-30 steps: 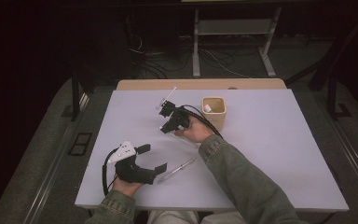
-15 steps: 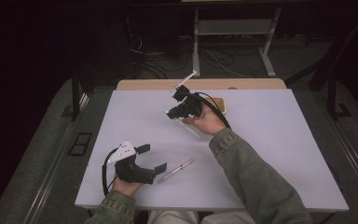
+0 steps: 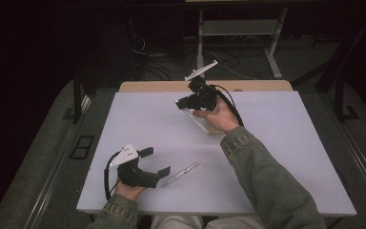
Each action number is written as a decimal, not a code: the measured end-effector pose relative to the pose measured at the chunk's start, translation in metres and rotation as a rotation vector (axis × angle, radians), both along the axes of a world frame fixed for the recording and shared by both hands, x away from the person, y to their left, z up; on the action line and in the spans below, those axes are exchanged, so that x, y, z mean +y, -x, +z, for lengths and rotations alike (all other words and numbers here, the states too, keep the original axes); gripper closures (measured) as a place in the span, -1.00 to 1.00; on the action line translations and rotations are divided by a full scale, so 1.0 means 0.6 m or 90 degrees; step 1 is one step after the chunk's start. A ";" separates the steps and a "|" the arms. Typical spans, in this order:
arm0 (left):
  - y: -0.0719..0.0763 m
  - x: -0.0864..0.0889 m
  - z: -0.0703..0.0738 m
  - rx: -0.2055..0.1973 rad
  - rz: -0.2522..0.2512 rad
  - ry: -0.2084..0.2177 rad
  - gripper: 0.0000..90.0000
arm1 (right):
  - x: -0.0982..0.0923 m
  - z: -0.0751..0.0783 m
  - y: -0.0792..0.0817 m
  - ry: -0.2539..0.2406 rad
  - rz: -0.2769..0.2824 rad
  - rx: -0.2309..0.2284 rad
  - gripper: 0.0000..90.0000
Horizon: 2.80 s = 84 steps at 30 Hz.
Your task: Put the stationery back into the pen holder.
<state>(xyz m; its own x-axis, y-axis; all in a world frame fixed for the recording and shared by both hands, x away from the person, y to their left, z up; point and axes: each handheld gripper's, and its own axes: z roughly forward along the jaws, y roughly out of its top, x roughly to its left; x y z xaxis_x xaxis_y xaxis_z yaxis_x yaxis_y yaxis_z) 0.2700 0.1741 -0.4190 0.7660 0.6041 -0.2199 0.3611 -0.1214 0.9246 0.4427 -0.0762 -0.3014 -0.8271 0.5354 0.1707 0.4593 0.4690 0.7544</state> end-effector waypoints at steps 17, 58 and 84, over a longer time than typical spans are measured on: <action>0.000 0.000 0.000 0.000 0.001 0.002 -1.00 | -0.051 0.040 -0.007 -0.088 -0.054 -0.042 0.73; 0.000 0.002 0.002 0.000 0.002 0.007 -1.00 | -0.174 0.015 -0.054 -0.219 -0.179 -0.139 0.73; 0.001 0.001 0.001 0.001 0.002 0.008 -1.00 | -0.191 -0.059 -0.058 -0.229 -0.192 -0.110 0.73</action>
<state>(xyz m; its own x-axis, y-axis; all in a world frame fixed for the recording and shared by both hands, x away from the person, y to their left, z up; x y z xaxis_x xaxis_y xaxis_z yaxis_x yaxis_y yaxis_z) 0.2697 0.1748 -0.4183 0.7632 0.6043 -0.2288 0.3634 -0.1086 0.9253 0.4776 -0.1907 -0.3368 -0.6773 0.6871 0.2628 0.3880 0.0302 0.9212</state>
